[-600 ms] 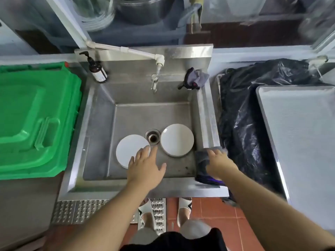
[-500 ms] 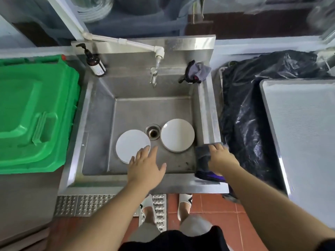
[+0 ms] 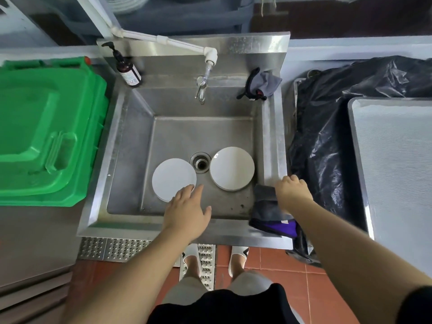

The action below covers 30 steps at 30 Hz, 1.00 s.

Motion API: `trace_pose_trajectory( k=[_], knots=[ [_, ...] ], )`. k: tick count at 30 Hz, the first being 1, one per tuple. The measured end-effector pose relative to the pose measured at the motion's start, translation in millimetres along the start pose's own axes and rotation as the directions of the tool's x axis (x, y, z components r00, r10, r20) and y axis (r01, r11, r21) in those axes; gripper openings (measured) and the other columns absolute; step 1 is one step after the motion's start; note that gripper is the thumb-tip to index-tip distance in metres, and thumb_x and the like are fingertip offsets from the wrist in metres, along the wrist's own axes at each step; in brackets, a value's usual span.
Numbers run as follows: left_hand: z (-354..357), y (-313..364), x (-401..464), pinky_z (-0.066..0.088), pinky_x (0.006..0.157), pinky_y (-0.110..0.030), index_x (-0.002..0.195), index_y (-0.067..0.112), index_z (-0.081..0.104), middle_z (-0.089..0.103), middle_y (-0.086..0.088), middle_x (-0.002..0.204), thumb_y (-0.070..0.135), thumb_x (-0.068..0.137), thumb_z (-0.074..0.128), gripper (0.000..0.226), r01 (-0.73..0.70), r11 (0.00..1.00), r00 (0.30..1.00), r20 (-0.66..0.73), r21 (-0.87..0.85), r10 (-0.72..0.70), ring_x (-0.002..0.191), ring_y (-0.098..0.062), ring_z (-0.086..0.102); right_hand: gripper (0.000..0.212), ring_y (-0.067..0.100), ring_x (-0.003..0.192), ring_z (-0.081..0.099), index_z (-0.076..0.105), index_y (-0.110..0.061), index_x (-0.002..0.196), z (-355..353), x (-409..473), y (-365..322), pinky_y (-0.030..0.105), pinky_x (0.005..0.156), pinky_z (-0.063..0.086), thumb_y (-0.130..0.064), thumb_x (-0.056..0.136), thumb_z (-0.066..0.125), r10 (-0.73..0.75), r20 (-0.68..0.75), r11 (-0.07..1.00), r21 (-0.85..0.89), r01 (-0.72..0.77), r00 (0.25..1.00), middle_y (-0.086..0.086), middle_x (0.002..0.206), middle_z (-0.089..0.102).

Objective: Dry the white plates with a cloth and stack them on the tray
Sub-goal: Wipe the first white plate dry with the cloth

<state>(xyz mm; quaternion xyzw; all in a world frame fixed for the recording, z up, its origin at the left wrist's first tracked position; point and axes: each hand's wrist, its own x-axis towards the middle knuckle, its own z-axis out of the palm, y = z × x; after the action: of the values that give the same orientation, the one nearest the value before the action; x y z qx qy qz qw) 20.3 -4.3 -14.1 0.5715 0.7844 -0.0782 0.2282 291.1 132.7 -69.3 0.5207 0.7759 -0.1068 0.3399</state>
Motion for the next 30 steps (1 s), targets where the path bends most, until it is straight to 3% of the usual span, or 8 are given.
trace_pose_trajectory(
  k=[6, 8, 10, 15, 18, 22, 27, 30],
  knots=[
    [-10.2, -5.0, -5.5, 0.04, 0.112, -0.04, 0.158, 0.027, 0.033, 0.041, 0.002, 0.158, 0.048, 0.1, 0.05, 0.064, 0.023, 0.998, 1.0, -0.019, -0.052, -0.024, 0.144, -0.023, 0.038, 0.04, 0.029, 0.123, 0.054, 0.064, -0.02, 0.126, -17.7, -3.2, 15.3, 0.043, 0.117, 0.034, -0.044, 0.094, 0.059, -0.177, 0.049, 0.983, 0.062, 0.174, 0.983, 0.007, 0.126, 0.065],
    [-13.3, -7.0, -6.4, 0.04, 0.111, -0.04, 0.158, 0.027, 0.033, 0.044, 0.001, 0.155, 0.047, 0.1, 0.05, 0.063, 0.025, 0.998, 0.999, -0.029, -0.065, -0.027, 0.141, -0.024, 0.041, 0.031, 0.027, 0.102, 0.06, 0.06, -0.024, 0.12, -31.2, -9.4, 16.0, 0.037, 0.091, 0.048, -0.042, 0.095, 0.058, -0.245, 0.089, 0.955, 0.194, 0.224, 0.965, 0.007, 0.119, 0.068],
    [-15.5, -10.3, -7.0, 0.04, 0.109, -0.039, 0.158, 0.027, 0.032, 0.047, 0.001, 0.152, 0.047, 0.1, 0.049, 0.063, 0.032, 0.996, 0.999, -0.033, -0.08, -0.035, 0.139, -0.023, 0.043, 0.018, 0.023, 0.085, 0.057, 0.052, -0.027, 0.106, -45.3, -14.8, 12.7, 0.033, 0.069, 0.042, -0.039, 0.095, 0.059, -0.297, 0.085, 0.919, 0.296, 0.26, 0.951, 0.003, 0.104, 0.065],
    [-18.1, -26.9, -3.4, 0.042, 0.106, -0.039, 0.155, 0.027, 0.035, 0.054, 0.0, 0.144, 0.048, 0.1, 0.048, 0.06, 0.023, 0.996, 0.999, -0.023, -0.085, -0.025, 0.133, -0.024, 0.049, 0.027, 0.029, 0.091, 0.062, 0.06, -0.013, 0.105, -81.4, -23.3, -12.6, 0.039, 0.076, 0.048, -0.038, 0.097, 0.064, -0.265, -0.074, 0.771, 0.582, 0.257, 0.961, 0.006, 0.1, 0.067],
    [-20.4, -42.7, 2.4, 0.044, 0.103, -0.039, 0.152, 0.028, 0.037, 0.057, -0.001, 0.138, 0.046, 0.1, 0.048, 0.057, 0.007, 0.995, 1.0, -0.006, -0.098, -0.008, 0.13, -0.025, 0.051, 0.026, 0.025, 0.086, 0.064, 0.064, -0.018, 0.095, -95.6, -25.7, -30.7, 0.042, 0.076, 0.051, -0.043, 0.089, 0.062, -0.148, -0.117, 0.559, 0.809, 0.181, 0.982, 0.005, 0.091, 0.068],
    [-25.1, -72.4, 13.9, 0.048, 0.1, -0.042, 0.15, 0.025, 0.038, 0.06, -0.005, 0.134, 0.043, 0.1, 0.049, 0.055, -0.016, 0.993, 0.999, 0.025, -0.119, 0.019, 0.125, -0.029, 0.055, 0.006, 0.009, 0.094, 0.061, 0.065, -0.041, 0.098, -100.3, -17.4, -60.9, 0.03, 0.072, 0.047, -0.038, 0.097, 0.06, -0.001, -0.07, 0.222, 0.973, 0.068, 0.998, -0.012, 0.101, 0.068],
    [-30.0, -123.1, 37.3, 0.051, 0.092, -0.043, 0.151, 0.027, 0.036, 0.063, -0.006, 0.13, 0.044, 0.1, 0.045, 0.054, -0.027, 0.993, 0.997, 0.074, -0.111, 0.035, 0.118, -0.032, 0.059, 0.04, 0.033, 0.111, 0.065, 0.063, -0.025, 0.131, -92.8, -0.9, -103.7, 0.05, 0.096, 0.058, -0.04, 0.094, 0.061, 0.117, 0.238, -0.248, 0.947, -0.203, 0.964, 0.008, 0.12, 0.068],
    [-26.0, -153.9, 55.4, 0.051, 0.09, -0.043, 0.152, 0.029, 0.033, 0.063, -0.007, 0.132, 0.045, 0.1, 0.045, 0.055, -0.034, 0.992, 0.992, 0.113, -0.121, 0.048, 0.117, -0.033, 0.06, 0.027, 0.039, 0.093, 0.076, 0.068, -0.019, 0.12, -84.7, 5.8, -128.3, 0.043, 0.07, 0.065, -0.032, 0.098, 0.061, 0.184, 0.334, -0.464, 0.858, -0.218, 0.924, 0.011, 0.1, 0.078]
  ],
)
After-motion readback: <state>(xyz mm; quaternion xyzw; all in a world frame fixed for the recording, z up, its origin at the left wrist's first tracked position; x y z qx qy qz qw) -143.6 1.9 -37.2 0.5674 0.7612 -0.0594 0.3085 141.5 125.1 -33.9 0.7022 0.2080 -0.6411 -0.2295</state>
